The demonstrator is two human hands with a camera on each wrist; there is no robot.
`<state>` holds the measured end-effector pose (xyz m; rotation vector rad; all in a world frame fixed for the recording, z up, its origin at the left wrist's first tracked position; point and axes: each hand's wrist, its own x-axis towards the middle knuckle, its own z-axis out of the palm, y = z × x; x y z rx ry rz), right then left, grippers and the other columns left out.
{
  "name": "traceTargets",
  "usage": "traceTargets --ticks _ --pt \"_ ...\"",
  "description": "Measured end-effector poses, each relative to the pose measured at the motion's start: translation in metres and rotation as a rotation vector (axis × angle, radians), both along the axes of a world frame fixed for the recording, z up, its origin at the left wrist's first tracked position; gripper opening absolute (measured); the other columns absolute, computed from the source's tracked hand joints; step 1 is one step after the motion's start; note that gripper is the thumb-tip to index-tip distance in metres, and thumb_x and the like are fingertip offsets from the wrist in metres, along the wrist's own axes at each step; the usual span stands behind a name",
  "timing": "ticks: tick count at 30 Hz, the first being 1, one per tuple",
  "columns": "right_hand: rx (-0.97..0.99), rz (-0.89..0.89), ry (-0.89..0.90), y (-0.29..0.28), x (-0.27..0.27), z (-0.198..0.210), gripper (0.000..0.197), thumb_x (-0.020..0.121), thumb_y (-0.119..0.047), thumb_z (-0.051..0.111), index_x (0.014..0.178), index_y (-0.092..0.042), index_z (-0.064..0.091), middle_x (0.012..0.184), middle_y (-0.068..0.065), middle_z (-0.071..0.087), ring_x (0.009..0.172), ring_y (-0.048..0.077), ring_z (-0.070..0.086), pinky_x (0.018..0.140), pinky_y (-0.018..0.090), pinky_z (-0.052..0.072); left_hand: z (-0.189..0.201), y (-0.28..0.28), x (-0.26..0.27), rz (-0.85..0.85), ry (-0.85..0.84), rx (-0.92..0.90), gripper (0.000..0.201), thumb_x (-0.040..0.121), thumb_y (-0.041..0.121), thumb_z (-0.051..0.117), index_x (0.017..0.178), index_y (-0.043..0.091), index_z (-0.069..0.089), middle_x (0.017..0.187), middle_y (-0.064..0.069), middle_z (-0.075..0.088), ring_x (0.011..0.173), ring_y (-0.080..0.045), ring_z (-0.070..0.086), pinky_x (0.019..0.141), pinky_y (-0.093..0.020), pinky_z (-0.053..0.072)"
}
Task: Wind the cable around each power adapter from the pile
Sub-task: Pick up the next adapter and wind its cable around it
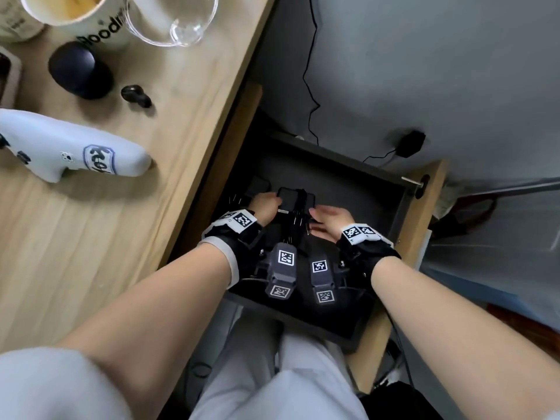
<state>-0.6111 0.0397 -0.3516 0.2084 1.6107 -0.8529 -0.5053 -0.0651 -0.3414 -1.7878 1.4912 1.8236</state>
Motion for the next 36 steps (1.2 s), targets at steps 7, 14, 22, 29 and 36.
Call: traceTargets --ticks 7,14,22,29,36 --pt "-0.001 0.03 0.009 0.007 -0.01 0.016 0.037 0.099 -0.019 0.043 0.133 -0.007 0.047 0.13 0.016 0.053 0.082 0.017 0.056 0.087 0.035 0.048 0.018 0.01 0.001 0.084 0.022 -0.058 0.024 0.094 -0.005 0.039 0.079 0.0 0.057 0.085 -0.005 0.052 0.08 -0.014 0.049 0.065 -0.02 0.037" --pt "0.04 0.001 0.018 0.042 -0.013 0.085 0.032 0.099 -0.01 0.038 0.127 -0.002 0.052 0.134 0.019 0.052 0.073 0.014 0.052 0.068 0.023 0.046 0.086 0.051 0.009 0.027 0.019 -0.086 0.036 0.093 -0.003 0.042 0.127 -0.003 0.053 0.114 -0.017 0.061 0.097 -0.024 0.059 0.054 0.0 0.036" --pt "-0.073 0.163 0.073 0.034 0.0 0.213 0.032 0.098 -0.014 0.04 0.122 -0.001 0.057 0.122 0.02 0.06 0.071 0.014 0.055 0.068 0.02 0.046 0.207 0.058 0.01 0.033 0.19 0.089 0.021 0.099 0.007 0.035 0.106 0.012 0.054 0.077 -0.002 0.057 0.064 -0.01 0.051 0.05 -0.012 0.037" --pt "-0.247 0.384 0.117 -0.021 0.047 0.304 0.031 0.097 -0.014 0.043 0.121 0.0 0.057 0.083 0.006 0.06 0.064 0.011 0.053 0.06 0.017 0.043 0.302 0.03 0.07 0.189 0.299 0.0 0.025 0.099 0.007 0.033 0.113 0.009 0.053 0.082 -0.005 0.061 0.067 -0.014 0.058 0.058 -0.019 0.043" --pt "-0.365 0.681 0.108 -0.086 0.157 0.338 0.016 0.097 -0.006 0.04 0.098 -0.006 0.056 0.061 0.0 0.059 0.036 0.002 0.053 0.049 0.015 0.04 0.338 0.013 0.198 0.546 0.243 -0.185 0.022 0.098 0.006 0.034 0.102 0.011 0.055 0.079 -0.003 0.062 0.054 -0.008 0.06 0.056 -0.02 0.042"
